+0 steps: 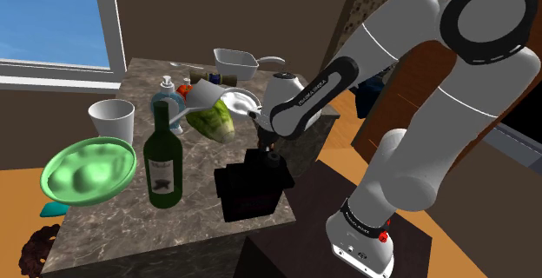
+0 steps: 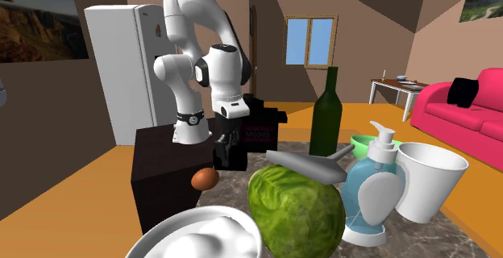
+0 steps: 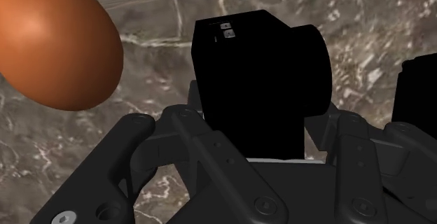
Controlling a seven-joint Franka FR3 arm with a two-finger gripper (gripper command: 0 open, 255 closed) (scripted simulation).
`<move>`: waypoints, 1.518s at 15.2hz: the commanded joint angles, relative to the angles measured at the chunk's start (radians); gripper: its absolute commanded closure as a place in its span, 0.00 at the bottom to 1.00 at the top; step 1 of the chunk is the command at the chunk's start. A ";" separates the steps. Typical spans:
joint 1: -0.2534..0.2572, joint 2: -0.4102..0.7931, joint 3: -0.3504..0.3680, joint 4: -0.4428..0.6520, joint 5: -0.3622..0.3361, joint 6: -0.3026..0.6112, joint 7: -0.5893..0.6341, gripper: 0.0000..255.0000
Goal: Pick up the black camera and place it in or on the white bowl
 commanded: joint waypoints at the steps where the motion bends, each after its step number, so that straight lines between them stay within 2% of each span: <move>1: -0.003 -0.032 0.001 0.004 -0.012 -0.035 0.010 1.00; 10: -0.016 -0.177 0.010 0.024 -0.045 -0.200 0.036 1.00; 23: -0.025 -0.338 0.025 0.092 -0.060 -0.429 0.052 1.00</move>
